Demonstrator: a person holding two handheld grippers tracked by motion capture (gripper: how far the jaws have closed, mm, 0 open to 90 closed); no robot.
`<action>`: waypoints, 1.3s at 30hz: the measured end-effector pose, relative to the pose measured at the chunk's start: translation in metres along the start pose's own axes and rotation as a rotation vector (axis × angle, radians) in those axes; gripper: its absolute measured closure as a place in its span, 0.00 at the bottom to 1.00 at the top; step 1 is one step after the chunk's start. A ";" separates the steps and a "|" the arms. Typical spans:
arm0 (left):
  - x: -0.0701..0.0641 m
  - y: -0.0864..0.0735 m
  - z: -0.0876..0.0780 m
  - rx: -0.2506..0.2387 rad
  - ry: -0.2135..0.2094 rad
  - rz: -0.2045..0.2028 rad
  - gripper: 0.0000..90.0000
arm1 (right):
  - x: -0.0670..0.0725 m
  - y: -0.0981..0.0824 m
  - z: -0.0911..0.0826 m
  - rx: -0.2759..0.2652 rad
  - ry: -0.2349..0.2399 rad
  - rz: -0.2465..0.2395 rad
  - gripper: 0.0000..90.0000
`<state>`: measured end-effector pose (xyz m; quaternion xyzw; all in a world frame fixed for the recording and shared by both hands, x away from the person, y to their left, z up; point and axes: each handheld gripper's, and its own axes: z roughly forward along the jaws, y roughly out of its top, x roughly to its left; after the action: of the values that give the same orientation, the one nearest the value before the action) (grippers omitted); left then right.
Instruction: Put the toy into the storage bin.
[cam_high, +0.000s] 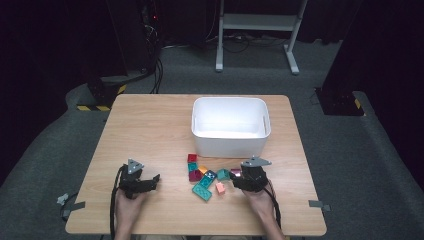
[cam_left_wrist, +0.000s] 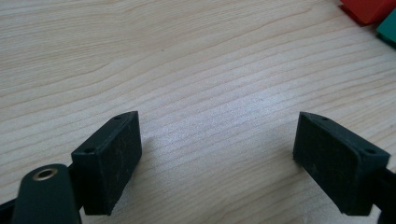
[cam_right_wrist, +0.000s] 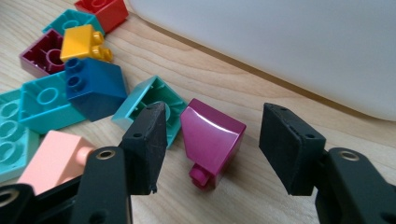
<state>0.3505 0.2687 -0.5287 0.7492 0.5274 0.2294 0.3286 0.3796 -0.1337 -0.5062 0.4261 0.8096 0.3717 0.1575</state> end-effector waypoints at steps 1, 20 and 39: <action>0.000 0.000 0.000 0.000 0.000 0.000 0.17 | 0.000 0.000 0.003 0.007 0.001 -0.001 0.48; 0.000 0.000 0.000 -0.001 0.000 0.000 0.17 | -0.001 -0.005 0.013 0.042 -0.001 -0.027 0.65; 0.000 0.000 0.000 0.000 0.000 0.000 0.17 | -0.006 0.007 -0.025 -0.002 0.053 -0.034 0.66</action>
<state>0.3505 0.2687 -0.5288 0.7491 0.5274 0.2295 0.3287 0.3730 -0.1473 -0.4849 0.4021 0.8202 0.3811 0.1426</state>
